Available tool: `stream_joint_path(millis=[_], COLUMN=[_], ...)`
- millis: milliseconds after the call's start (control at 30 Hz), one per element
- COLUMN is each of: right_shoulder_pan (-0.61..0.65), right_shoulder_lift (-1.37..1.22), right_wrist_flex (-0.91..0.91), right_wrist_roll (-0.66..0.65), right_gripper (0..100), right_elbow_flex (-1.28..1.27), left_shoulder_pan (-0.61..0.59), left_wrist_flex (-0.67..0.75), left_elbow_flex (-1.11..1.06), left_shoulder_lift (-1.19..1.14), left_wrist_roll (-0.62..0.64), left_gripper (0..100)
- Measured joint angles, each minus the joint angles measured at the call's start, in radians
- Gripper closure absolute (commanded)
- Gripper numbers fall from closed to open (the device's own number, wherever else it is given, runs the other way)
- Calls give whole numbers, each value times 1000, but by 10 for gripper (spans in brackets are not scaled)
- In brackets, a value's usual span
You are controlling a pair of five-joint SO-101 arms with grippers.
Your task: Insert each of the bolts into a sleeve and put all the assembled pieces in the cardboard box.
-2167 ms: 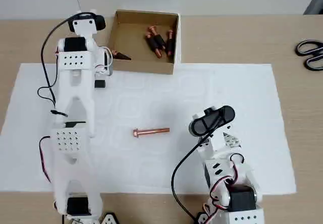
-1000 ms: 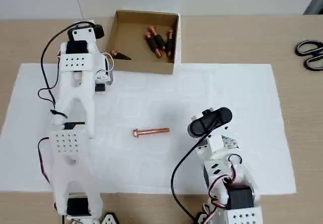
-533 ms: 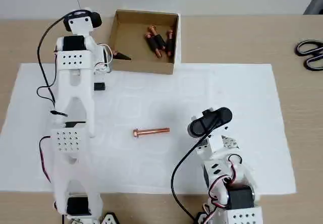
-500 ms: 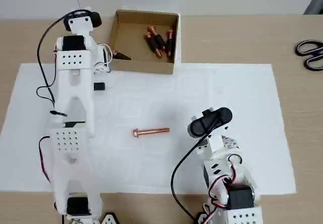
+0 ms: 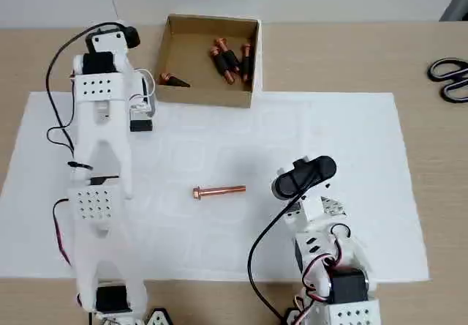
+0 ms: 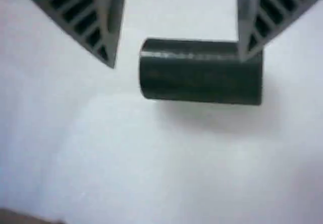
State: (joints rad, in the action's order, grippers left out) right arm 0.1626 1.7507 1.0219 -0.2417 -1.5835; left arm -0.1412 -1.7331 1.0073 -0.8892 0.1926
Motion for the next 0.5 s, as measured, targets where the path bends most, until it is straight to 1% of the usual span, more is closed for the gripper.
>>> stream_joint_path(millis=[167,333,500], right_shoulder_pan=[0,0,0], right_shoulder_lift=[0,0,0], right_wrist_flex=[0,0,0], right_wrist_roll=[0,0,0], right_gripper=[993,993,993], right_elbow_flex=[0,0,0], left_shoulder_pan=[2,-8,-8], left_wrist_flex=[0,0,0], left_elbow_flex=[-54,-61,-63], left_shoulder_lift=[0,0,0], left_wrist_roll=[3,3,-23], left_gripper=[848,844,844])
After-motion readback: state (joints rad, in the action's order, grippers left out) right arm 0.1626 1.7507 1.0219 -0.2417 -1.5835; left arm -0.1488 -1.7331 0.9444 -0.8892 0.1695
